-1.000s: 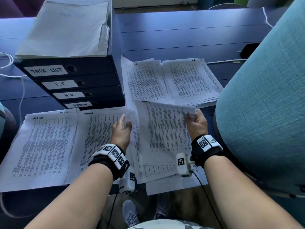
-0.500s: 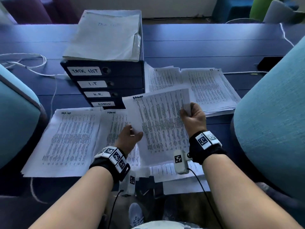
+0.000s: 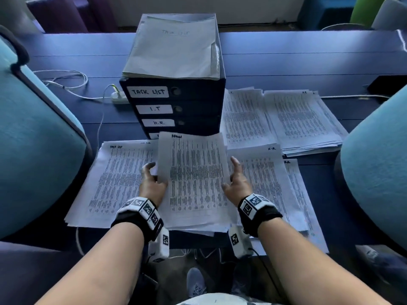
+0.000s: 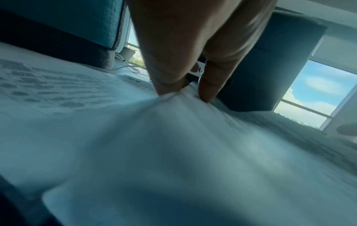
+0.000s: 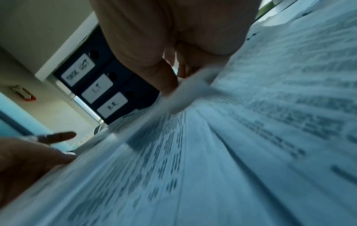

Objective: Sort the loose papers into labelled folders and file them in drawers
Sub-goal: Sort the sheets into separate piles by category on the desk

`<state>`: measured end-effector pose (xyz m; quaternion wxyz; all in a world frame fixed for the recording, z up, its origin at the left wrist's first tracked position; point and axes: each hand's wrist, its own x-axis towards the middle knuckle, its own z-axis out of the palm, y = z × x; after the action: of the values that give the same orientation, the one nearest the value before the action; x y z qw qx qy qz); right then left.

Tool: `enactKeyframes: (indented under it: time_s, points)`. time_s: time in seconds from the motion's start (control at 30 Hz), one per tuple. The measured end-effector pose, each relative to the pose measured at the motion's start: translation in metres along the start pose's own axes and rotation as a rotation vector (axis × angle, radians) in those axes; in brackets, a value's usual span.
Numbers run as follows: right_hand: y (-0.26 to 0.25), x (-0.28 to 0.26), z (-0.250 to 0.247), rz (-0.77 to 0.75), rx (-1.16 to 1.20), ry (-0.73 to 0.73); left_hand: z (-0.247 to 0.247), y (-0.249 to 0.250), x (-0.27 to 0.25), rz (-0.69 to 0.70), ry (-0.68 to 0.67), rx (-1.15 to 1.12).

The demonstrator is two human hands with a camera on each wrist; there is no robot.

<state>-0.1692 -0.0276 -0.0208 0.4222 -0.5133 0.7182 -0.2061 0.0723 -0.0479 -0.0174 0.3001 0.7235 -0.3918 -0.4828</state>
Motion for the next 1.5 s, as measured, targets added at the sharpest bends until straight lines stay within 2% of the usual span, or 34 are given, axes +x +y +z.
enactKeyframes:
  time_s: [0.07,0.17,0.23,0.43,0.57,0.7,0.83,0.93,1.23,1.33,1.5]
  points:
    - [0.0,-0.002,0.012,-0.007,-0.012,0.027,-0.004,-0.005,0.001,0.039,0.01,0.088]
    - [-0.002,-0.004,0.022,-0.04,-0.104,0.016,-0.007,-0.011,0.006,0.166,0.085,0.338]
    - [-0.004,-0.006,0.028,-0.059,-0.168,0.003,-0.008,-0.014,0.008,0.201,0.075,0.393]
    - [0.0,-0.005,0.038,-0.068,-0.253,-0.026,-0.01,-0.019,0.014,0.192,-0.013,0.486]
    - [0.006,-0.004,0.045,-0.068,-0.324,-0.033,-0.007,-0.024,0.018,0.158,-0.017,0.527]
    - [0.008,-0.006,0.042,-0.139,-0.402,0.049,-0.002,-0.022,0.019,0.128,0.021,0.552]
    - [0.011,-0.003,0.03,-0.148,-0.39,0.085,0.007,-0.018,0.018,0.163,0.061,0.621]
    - [0.016,0.0,0.018,-0.138,-0.385,0.109,0.019,-0.016,0.015,0.207,0.056,0.589]
    - [0.044,0.007,-0.032,-0.055,-0.281,0.25,0.073,-0.003,-0.002,0.297,-0.182,0.593]
    - [0.06,0.009,-0.054,-0.003,-0.25,0.282,0.095,0.005,-0.009,0.329,-0.214,0.618]
    - [0.087,0.011,-0.088,0.132,-0.269,0.338,0.133,0.019,-0.021,0.303,-0.268,0.549]
